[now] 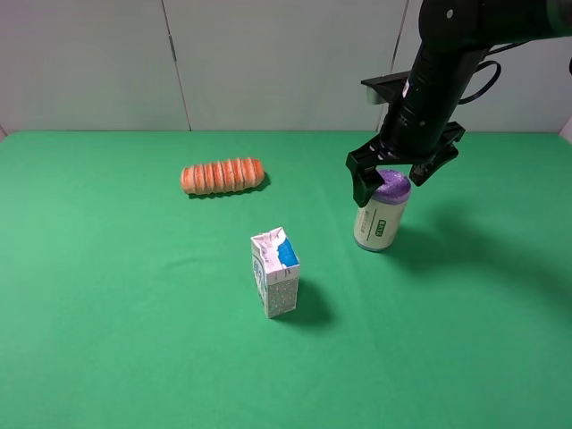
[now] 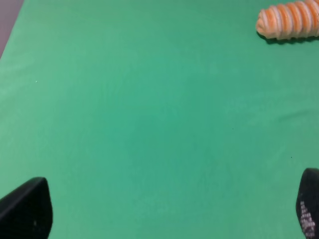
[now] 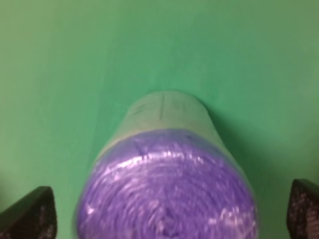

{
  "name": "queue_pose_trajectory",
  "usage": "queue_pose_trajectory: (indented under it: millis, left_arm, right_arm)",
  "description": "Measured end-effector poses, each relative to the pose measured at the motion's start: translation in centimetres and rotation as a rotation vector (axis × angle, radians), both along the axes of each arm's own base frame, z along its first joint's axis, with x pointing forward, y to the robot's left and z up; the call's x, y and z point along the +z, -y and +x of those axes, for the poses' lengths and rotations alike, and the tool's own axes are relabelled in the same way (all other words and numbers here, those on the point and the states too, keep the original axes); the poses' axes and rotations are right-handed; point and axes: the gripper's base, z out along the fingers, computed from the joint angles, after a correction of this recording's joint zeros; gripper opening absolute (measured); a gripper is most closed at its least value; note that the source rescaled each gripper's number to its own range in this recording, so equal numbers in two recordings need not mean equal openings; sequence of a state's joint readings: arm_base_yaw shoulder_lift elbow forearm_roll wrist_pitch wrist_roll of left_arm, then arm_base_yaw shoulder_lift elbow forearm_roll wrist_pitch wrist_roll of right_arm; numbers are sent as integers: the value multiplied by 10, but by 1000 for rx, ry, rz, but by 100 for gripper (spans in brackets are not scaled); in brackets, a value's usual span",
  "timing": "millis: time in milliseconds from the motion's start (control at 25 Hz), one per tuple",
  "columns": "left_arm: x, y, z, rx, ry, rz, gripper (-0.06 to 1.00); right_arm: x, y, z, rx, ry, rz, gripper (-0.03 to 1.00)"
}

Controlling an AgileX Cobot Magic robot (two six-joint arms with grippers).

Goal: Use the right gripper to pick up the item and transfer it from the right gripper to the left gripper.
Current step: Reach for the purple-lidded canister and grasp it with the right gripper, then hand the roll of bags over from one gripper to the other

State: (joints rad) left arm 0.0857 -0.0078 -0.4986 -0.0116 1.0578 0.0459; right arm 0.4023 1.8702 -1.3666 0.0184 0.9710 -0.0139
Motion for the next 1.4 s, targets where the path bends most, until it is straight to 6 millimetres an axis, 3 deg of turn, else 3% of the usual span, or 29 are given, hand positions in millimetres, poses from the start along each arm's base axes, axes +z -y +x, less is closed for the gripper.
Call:
queue_pose_trajectory:
  millis: [640,680,720,760,800,840,1400]
  left_arm:
    - [0,0,0,0,0,0,93]
    - [0,0,0,0,0,0,93]
    - [0,0,0,0,0,0,93]
    - [0,0,0,0,0,0,93]
    - [0,0,0,0,0,0,93]
    - [0,0,0,0,0,0,93]
    - [0,0,0,0,0,0,93]
  right_arm:
    - [-29,-3,7,0,-47,-20,99]
    - [-29,-3,7,0,-47,-20,85]
    - [-29,-3,7,0,-47,-20,62]
    - [-29,-3,7,0,-47,-20,25]
    - [-29,-3,7,-1,-48,-18,0]
    - [-29,-3,7,0,-48,-18,6]
    - [-23,-2,5,2,-59,-24,5]
